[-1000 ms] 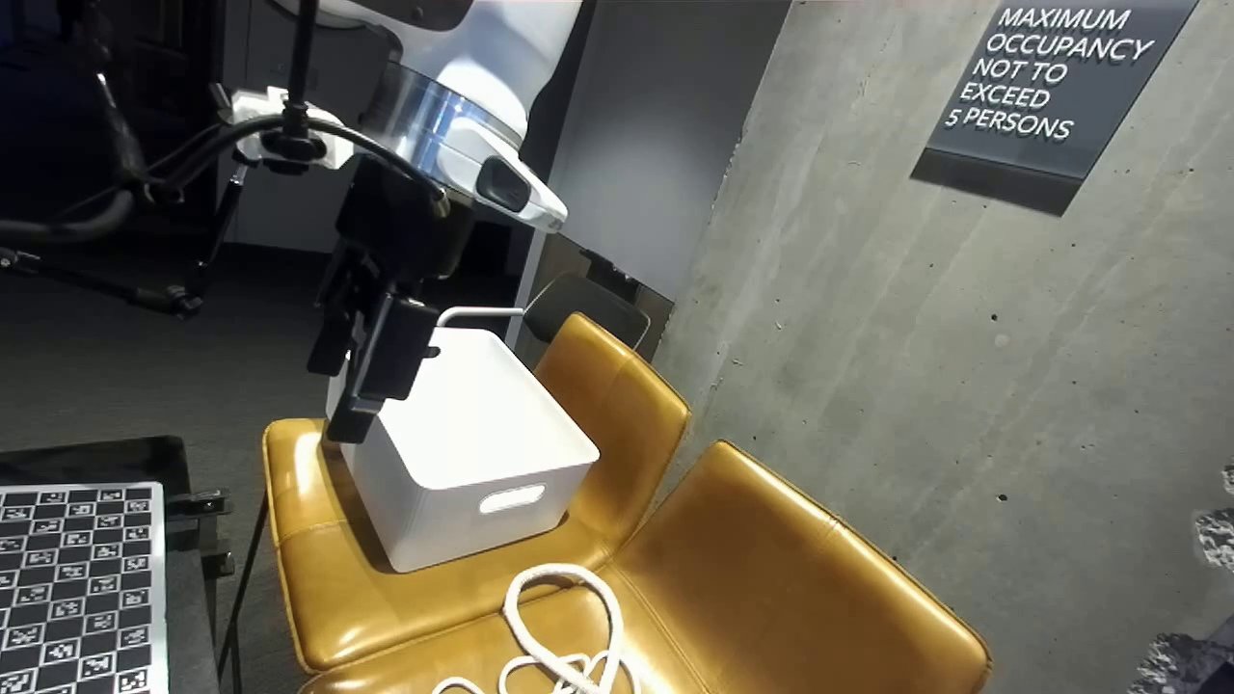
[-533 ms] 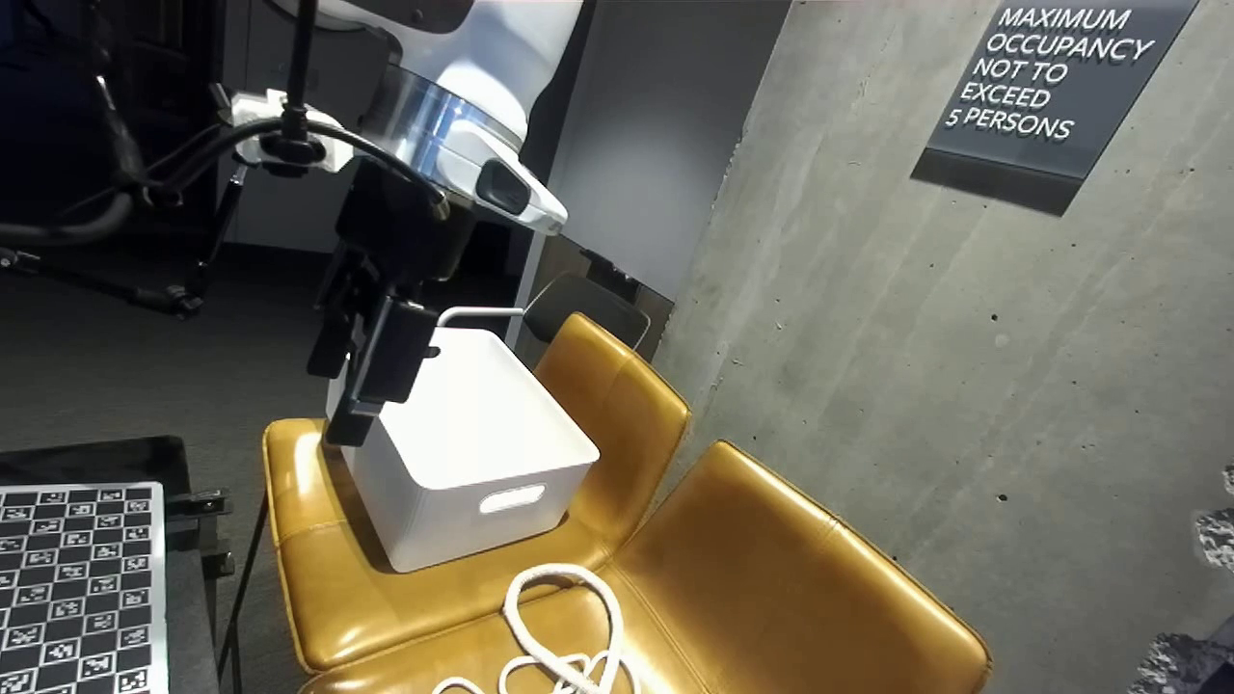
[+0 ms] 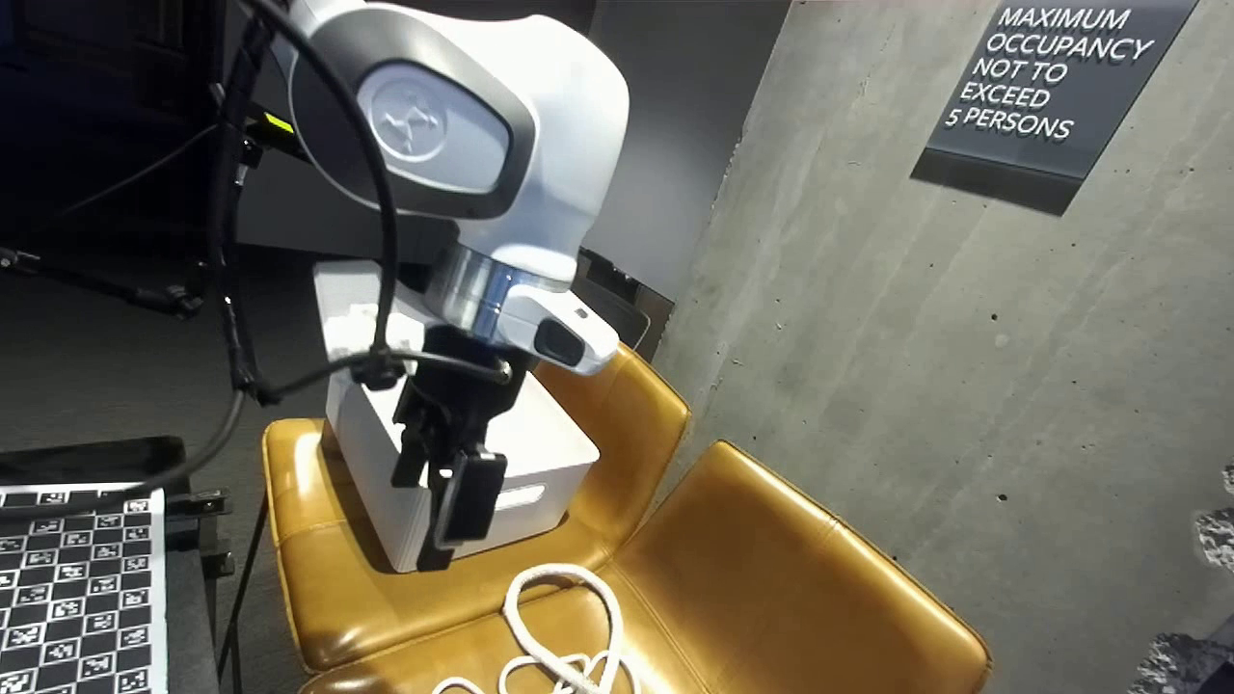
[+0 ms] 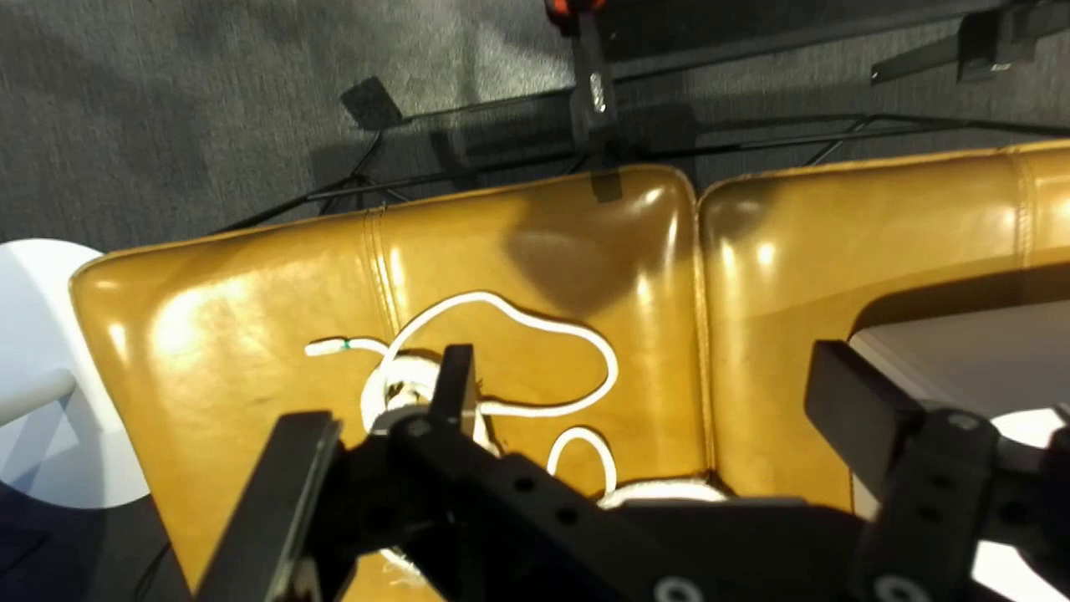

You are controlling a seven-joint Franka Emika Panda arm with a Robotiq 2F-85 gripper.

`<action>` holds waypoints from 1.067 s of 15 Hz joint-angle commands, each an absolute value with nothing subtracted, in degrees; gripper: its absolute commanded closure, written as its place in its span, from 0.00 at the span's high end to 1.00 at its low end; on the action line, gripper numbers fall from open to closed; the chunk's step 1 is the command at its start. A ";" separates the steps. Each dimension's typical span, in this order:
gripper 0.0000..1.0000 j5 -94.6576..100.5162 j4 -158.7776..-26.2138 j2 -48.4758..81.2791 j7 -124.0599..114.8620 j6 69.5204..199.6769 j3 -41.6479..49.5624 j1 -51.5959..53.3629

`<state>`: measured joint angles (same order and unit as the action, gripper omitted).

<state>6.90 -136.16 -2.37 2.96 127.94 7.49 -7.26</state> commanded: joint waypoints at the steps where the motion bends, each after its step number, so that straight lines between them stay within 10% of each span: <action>1: 1.00 5.87 -134.19 3.70 2.23 139.67 8.49 -8.32; 9: 1.00 1.78 -128.36 21.58 -12.31 165.99 8.74 -5.80; 16: 1.00 -12.12 -107.82 37.12 -18.96 157.92 4.58 -6.27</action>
<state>-7.63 -117.18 31.61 -16.17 162.80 6.00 -5.52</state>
